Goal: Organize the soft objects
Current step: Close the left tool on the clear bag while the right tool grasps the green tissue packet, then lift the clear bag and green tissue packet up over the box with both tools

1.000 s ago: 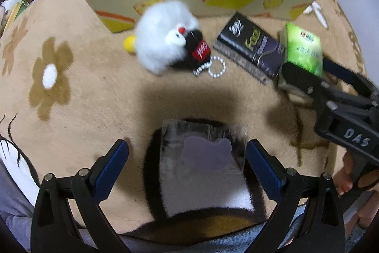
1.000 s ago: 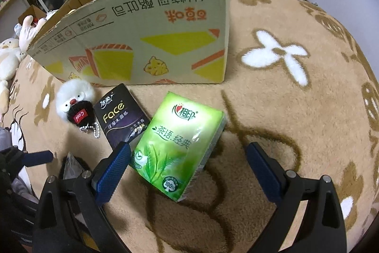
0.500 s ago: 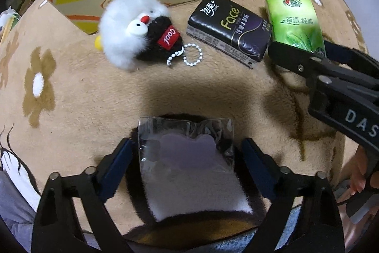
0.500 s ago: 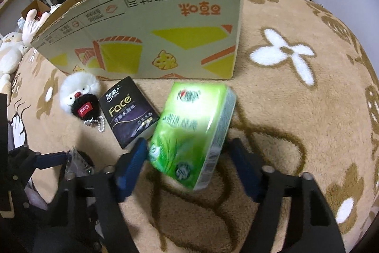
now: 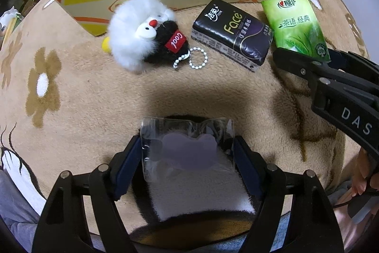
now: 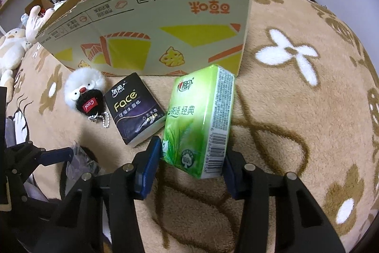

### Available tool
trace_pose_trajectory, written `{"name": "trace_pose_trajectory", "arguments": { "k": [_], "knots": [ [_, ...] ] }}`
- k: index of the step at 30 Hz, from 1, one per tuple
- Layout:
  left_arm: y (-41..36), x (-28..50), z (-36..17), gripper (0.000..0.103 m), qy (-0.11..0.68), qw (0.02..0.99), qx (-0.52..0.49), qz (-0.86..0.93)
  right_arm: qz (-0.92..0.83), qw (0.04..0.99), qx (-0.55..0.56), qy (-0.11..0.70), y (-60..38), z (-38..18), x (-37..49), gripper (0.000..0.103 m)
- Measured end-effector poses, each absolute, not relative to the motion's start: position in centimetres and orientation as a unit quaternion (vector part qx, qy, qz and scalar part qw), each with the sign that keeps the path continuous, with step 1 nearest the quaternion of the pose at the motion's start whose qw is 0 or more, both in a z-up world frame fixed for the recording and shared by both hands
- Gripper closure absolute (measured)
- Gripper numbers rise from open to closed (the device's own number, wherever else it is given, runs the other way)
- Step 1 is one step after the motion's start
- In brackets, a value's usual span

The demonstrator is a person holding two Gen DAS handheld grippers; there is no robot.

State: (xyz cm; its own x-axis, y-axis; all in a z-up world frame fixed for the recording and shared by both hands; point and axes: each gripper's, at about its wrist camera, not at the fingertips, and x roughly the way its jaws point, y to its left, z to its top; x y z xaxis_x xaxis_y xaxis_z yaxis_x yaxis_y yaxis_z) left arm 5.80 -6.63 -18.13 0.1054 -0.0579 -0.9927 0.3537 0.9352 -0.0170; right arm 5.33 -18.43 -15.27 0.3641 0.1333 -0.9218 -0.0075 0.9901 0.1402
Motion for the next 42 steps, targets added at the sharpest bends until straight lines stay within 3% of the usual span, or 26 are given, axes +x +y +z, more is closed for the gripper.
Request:
{"name": "trace_pose_trajectory", "arguments": {
  "k": [42],
  "knots": [
    [-4.1,6.5,-11.5,0.027,0.575,0.806,0.11,-0.088,0.058,0.834,0.104,0.539,-21.9,-12.5,3.7,0.062]
  ]
}}
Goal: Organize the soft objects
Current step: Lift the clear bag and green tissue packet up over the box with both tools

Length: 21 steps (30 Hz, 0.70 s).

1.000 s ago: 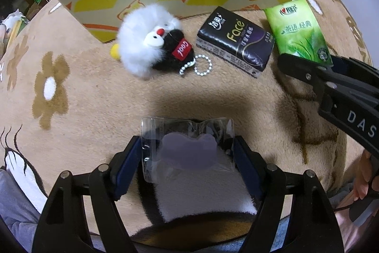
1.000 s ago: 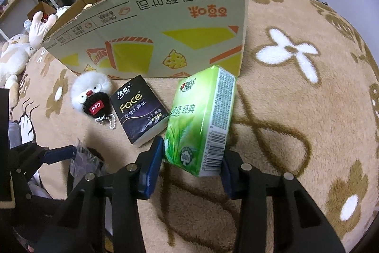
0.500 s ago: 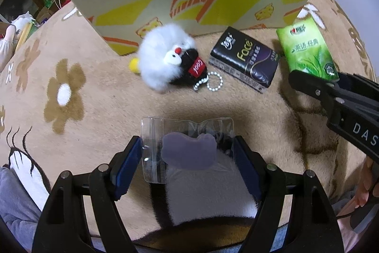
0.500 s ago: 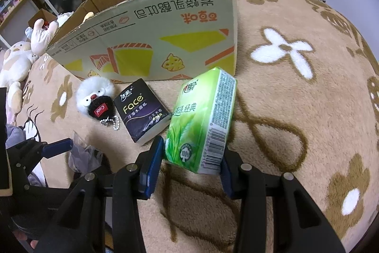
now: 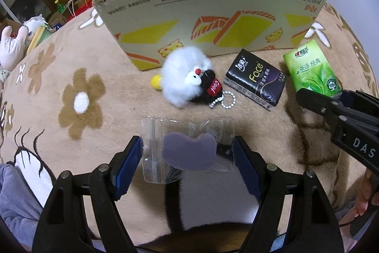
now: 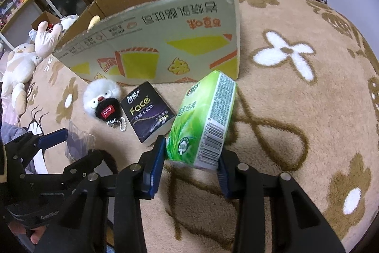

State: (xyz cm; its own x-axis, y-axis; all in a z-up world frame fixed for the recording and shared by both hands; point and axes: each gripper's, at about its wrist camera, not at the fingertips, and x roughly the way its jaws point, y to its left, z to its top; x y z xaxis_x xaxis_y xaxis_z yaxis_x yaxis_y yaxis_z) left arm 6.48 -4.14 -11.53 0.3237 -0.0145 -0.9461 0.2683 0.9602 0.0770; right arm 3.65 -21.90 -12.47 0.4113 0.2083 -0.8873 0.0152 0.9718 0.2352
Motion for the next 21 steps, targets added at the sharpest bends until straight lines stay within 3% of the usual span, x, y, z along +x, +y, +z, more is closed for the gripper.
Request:
{"name": "trace_pose_trajectory", "arguments": {
  "k": [21],
  "knots": [
    [-3.4,5.7,-7.8,0.027,0.477,0.871,0.089,-0.076,0.078,0.865,0.14,0.476,-22.8,-8.3,2.4,0.062]
  ]
}}
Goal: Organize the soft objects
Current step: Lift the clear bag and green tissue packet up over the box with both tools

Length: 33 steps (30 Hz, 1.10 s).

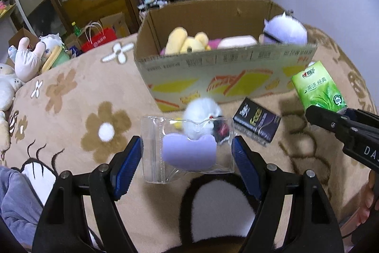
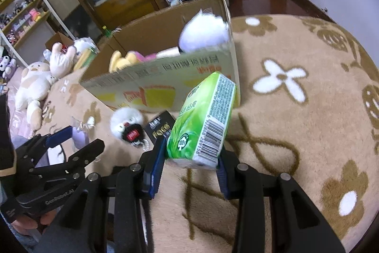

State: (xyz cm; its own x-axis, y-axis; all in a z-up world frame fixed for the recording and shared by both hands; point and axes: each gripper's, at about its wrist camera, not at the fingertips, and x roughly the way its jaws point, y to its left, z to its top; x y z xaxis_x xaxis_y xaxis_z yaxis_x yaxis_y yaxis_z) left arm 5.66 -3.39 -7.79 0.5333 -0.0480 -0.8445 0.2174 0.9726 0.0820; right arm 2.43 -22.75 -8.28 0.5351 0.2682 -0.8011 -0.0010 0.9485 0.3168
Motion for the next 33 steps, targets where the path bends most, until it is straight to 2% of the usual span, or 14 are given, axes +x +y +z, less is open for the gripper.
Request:
{"name": "trace_pose_trajectory", "arguments": {
  "k": [17,25,33],
  "knots": [
    [-3.3,4.8,-2.0,0.027,0.357,0.925,0.103,-0.083,0.106,0.901,0.148,0.394,-22.4,-3.5,1.7,0.067],
    [-2.4,5.7,-0.8,0.027,0.347,0.931,0.081,-0.08,0.11,0.902,0.148,0.391,-22.2,-3.9,2.3,0.069],
    [-2.5,6.3,1.3,0.027,0.315,0.941,0.081,-0.091,0.128,0.917,0.142,0.35,-22.0,-0.9,1.9,0.069]
  ]
}}
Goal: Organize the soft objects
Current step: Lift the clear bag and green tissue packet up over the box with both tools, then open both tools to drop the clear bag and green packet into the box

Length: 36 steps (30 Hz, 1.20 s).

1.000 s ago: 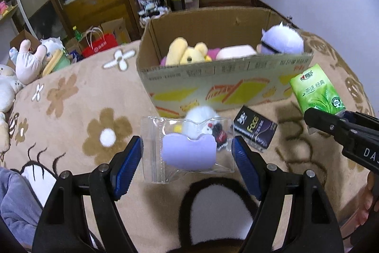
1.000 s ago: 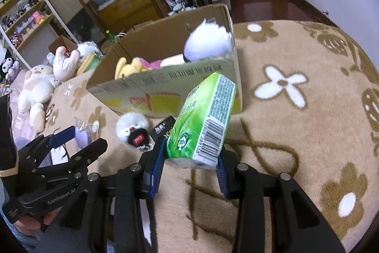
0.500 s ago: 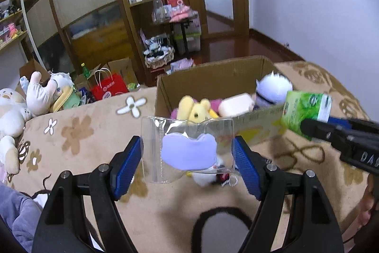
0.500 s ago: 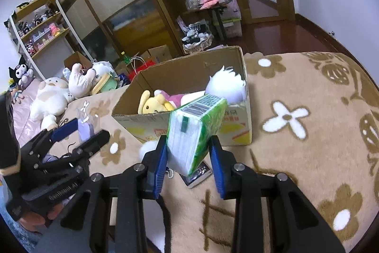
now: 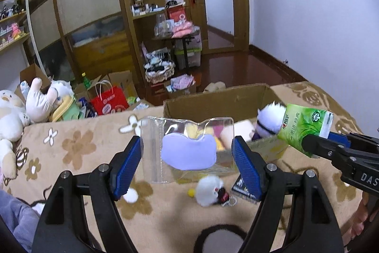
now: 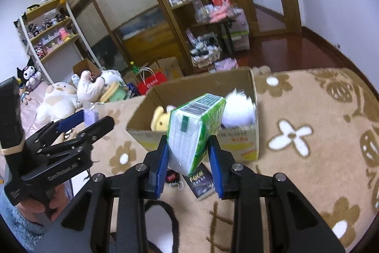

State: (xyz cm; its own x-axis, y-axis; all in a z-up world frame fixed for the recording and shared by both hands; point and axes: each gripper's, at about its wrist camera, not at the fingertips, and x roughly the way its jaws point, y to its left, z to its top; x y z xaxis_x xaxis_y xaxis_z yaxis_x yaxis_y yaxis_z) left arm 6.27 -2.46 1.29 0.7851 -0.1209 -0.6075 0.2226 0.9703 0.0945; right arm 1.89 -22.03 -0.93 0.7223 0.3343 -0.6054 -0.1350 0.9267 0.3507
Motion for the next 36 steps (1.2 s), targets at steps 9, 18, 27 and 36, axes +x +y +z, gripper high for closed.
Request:
{"name": "trace_pose_trajectory", "arguments": {
  "k": [9,18,27,36],
  "knots": [
    [-3.7,10.5,2.3,0.027,0.292,0.947,0.087,-0.103,0.138,0.934,0.131,0.303,-22.0,1.1,5.4,0.069],
    [-5.0,14.9,-0.9,0.027,0.32,0.936,0.094,-0.109,0.149,0.935,0.124,0.297,-21.7,-1.0,8.8,0.069],
    [-4.3,17.6,-4.0,0.027,0.364,0.922,0.073,-0.11,0.139,0.927,0.119,0.328,-21.3,-3.8,10.4,0.069],
    [-4.1,17.9,-4.5,0.027,0.379,0.915,0.062,-0.125,0.132,0.923,0.114,0.343,-20.6,-5.1,10.5,0.068]
  ]
}}
